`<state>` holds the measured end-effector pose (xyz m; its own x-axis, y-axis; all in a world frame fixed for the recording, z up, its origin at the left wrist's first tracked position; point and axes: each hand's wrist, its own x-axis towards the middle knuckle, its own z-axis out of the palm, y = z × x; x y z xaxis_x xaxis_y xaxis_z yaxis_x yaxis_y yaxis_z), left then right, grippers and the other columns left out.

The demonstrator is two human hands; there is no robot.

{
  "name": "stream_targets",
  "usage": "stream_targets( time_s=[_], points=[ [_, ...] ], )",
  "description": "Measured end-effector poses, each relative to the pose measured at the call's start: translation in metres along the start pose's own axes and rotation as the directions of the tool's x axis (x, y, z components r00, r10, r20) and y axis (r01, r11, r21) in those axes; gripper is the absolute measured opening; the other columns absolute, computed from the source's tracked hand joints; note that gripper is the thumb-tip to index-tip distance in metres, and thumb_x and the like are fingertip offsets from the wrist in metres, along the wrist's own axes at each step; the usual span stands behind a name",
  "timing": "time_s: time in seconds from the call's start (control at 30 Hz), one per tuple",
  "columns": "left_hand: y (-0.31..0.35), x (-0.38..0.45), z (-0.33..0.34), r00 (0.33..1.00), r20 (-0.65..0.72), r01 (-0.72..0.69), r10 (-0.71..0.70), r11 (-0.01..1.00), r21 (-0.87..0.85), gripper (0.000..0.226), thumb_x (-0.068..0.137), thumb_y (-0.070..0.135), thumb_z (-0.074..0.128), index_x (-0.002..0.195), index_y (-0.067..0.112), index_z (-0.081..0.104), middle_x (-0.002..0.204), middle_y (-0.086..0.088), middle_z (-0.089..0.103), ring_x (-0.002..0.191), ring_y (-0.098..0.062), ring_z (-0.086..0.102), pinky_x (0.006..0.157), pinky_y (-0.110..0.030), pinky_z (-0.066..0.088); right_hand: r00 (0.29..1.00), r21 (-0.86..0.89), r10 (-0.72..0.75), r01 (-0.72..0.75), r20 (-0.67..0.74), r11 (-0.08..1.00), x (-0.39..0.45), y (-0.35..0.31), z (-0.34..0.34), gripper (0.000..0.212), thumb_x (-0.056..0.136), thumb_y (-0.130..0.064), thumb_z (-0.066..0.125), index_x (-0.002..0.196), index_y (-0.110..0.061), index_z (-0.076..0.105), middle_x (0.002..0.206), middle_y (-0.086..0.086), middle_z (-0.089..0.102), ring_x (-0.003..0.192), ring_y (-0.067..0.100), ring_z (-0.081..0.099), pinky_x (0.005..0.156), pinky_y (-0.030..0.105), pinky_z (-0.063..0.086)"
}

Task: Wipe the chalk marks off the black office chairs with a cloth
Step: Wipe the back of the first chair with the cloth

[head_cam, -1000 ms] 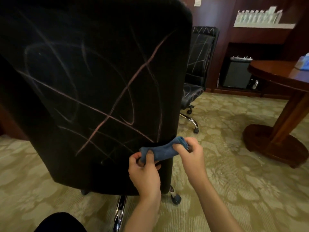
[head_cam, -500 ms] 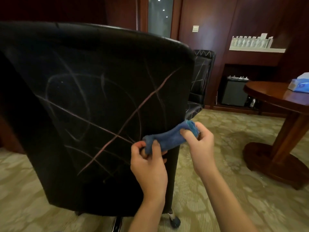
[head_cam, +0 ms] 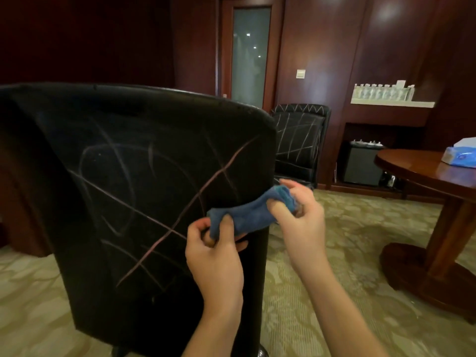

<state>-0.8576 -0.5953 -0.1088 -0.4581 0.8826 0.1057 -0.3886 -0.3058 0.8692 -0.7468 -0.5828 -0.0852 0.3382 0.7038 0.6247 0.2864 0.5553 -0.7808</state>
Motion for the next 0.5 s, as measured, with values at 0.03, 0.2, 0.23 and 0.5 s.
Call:
stream_targets(
  time_s=[0.03,0.2,0.23,0.5],
  points=[
    [0.013,0.002,0.006,0.999,0.018,-0.03,0.03,0.999,-0.033,0.011,0.094,0.019,0.066,0.103,0.022,0.061,0.095,0.001,0.072,0.084,-0.013,0.074,0.066,-0.026,0.058,0.999,0.036,-0.035,0.035,0.013,0.999,0.009,-0.012,0.002,0.018,0.086,-0.009,0.068,0.083,-0.027,0.07,0.106,-0.003,0.063,0.105,0.009,0.062,0.09,0.036,0.053],
    [0.076,0.016,0.031,0.963,0.12,-0.227,0.243,0.965,-0.131,0.016,0.093,0.019,0.068,0.107,0.017,0.06,0.101,-0.001,0.072,0.088,-0.013,0.074,0.065,-0.023,0.058,0.984,0.099,-0.178,0.175,0.021,0.98,0.06,-0.072,0.006,0.014,0.085,-0.007,0.066,0.098,-0.008,0.069,0.085,0.001,0.066,0.078,0.005,0.062,0.066,0.021,0.049],
    [0.084,0.018,0.034,0.952,0.13,-0.26,0.278,0.956,-0.136,0.015,0.093,0.019,0.068,0.106,0.018,0.06,0.101,-0.001,0.072,0.088,-0.013,0.074,0.064,-0.022,0.058,0.978,0.124,-0.21,0.205,0.022,0.971,0.065,-0.082,0.008,0.007,0.085,-0.004,0.065,0.09,-0.008,0.067,0.076,-0.004,0.063,0.071,0.003,0.059,0.062,0.019,0.046],
    [0.055,0.012,0.022,0.936,0.182,-0.305,0.301,0.952,-0.005,0.016,0.091,0.021,0.068,0.106,0.021,0.061,0.097,0.0,0.072,0.085,-0.012,0.074,0.07,-0.032,0.062,0.945,0.019,-0.304,0.308,-0.121,0.951,0.039,-0.055,0.013,0.008,0.083,-0.015,0.062,0.091,-0.014,0.061,0.086,0.005,0.059,0.077,0.009,0.057,0.067,0.026,0.047]
  ],
)
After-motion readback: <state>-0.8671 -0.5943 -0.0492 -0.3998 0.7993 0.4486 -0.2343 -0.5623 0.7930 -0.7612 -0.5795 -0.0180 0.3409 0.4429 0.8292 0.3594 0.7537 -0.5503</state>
